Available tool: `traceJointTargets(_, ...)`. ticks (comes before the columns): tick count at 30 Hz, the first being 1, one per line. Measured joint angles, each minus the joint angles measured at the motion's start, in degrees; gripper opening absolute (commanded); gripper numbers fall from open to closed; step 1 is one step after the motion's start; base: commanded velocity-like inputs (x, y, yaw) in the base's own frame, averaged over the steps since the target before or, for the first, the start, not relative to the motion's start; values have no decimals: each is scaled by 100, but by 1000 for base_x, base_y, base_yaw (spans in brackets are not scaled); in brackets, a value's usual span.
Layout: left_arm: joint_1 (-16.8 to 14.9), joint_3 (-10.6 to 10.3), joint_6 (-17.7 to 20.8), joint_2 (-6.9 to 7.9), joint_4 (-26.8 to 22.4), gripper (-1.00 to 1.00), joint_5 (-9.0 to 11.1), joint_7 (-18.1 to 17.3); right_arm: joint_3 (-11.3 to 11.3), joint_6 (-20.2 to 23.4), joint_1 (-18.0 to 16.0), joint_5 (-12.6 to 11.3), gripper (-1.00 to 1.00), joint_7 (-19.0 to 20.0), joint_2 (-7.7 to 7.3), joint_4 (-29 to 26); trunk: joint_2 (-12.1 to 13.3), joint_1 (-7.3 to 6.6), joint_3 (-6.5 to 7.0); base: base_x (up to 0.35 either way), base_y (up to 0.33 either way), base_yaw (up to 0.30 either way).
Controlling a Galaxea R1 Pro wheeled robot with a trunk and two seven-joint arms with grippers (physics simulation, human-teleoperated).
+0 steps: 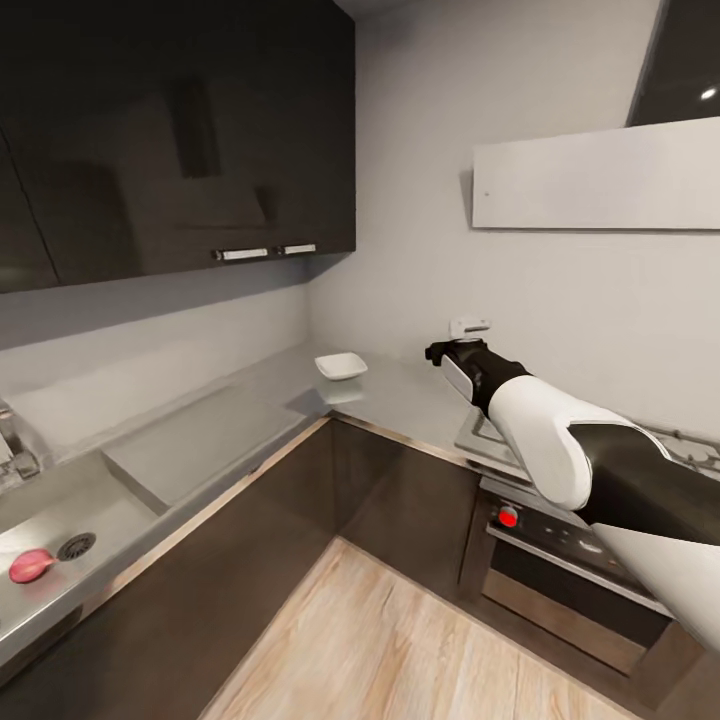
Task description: In the kitchen, take the Vidalia onion out of the sink, dice it on the chopping board with the paring knife, put the diced onion into the bowl on the countertop, then place both the paring knife and the chopping board into the sink.
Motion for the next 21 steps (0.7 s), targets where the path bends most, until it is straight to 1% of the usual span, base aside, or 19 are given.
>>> traceJointTargets(7,0,-1,0,4,-3,100,0,0,6,-6,0,-1,100,-9,18,5,0,0,0,276,-7,1)
traceJointTargets(9,0,-2,0,5,-3,100,0,0,6,-7,0,-7,100,-14,23,6,0,0,0,270,-82,87)
traceJointTargets(19,0,6,-1,13,-2,100,0,0,7,-8,8,-1,100,-22,22,12,0,1,-2,228,-158,240)
traceJointTargets(21,0,6,-1,13,-2,100,0,0,7,-8,8,-1,100,-20,19,14,1,1,-4,220,-172,138)
